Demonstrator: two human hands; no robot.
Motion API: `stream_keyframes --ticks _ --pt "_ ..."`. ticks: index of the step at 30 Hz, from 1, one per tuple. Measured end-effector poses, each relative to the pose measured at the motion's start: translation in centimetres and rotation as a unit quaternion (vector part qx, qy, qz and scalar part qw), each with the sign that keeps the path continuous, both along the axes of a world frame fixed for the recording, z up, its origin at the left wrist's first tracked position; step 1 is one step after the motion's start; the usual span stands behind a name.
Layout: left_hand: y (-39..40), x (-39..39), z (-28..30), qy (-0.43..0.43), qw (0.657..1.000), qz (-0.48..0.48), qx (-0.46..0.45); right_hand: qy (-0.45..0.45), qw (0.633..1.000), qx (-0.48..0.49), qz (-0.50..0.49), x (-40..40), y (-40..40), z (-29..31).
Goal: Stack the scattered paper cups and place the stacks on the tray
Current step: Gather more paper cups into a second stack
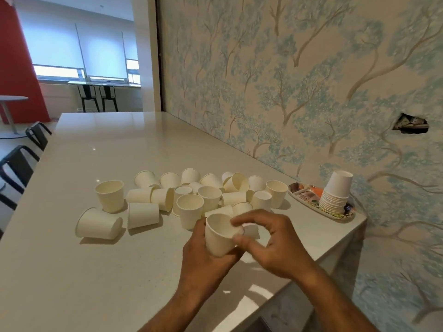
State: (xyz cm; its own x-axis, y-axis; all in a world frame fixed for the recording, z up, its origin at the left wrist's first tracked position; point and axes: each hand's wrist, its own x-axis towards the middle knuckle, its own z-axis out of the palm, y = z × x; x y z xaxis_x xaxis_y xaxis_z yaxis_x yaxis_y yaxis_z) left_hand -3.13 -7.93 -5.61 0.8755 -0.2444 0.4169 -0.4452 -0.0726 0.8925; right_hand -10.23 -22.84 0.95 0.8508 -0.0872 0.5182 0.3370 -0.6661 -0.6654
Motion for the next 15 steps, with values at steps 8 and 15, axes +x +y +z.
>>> stream_keyframes --ticks 8,15 --pt "1.8 1.1 -1.1 0.058 0.997 0.042 0.026 0.148 0.965 -0.09 -0.195 8.7 -4.4 -2.3" --pt "1.7 1.5 -2.1 0.091 0.995 0.03 0.019 0.235 0.926 -0.228 -0.19 9.7 -4.4 -2.9"
